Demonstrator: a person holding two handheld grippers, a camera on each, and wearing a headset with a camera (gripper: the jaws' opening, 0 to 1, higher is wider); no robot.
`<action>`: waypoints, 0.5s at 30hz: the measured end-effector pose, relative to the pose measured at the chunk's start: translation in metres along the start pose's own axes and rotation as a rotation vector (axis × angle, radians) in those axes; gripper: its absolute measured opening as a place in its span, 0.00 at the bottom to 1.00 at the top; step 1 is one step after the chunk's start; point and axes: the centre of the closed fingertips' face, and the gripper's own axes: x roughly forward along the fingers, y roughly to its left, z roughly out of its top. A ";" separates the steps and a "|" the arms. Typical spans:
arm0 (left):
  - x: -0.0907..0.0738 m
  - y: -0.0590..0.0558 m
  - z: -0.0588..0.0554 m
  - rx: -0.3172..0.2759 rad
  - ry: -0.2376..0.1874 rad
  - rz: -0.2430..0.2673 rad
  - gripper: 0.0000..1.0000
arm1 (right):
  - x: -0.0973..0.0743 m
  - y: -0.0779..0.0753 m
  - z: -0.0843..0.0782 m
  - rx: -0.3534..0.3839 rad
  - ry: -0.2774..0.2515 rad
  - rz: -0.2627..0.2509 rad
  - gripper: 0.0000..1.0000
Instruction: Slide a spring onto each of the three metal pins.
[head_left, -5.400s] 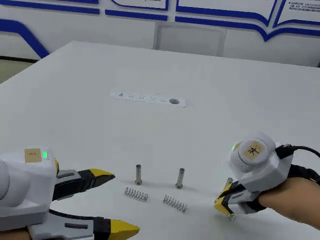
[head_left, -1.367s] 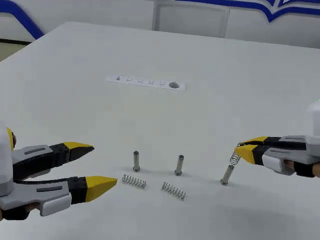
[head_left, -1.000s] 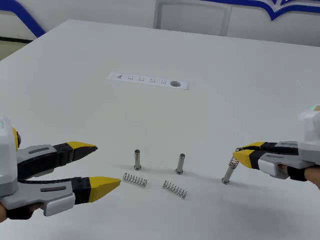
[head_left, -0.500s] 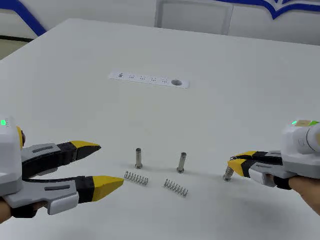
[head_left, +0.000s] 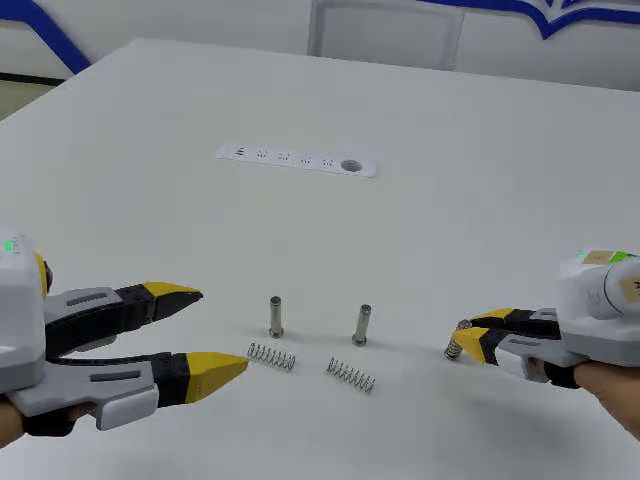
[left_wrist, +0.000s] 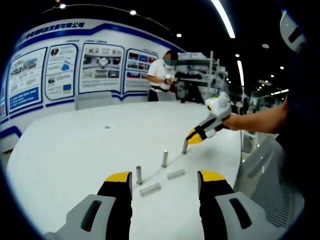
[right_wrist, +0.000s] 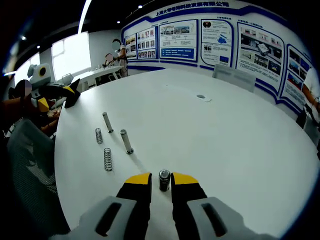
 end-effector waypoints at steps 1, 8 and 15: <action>0.000 0.000 0.000 0.000 0.000 0.000 0.54 | -0.002 0.001 0.002 -0.010 -0.004 -0.002 0.16; 0.001 -0.001 0.000 0.001 -0.001 -0.006 0.54 | -0.014 0.010 0.011 -0.030 -0.021 -0.002 0.17; 0.002 -0.004 0.000 0.005 0.000 -0.013 0.54 | -0.013 0.027 0.022 -0.080 -0.024 0.033 0.17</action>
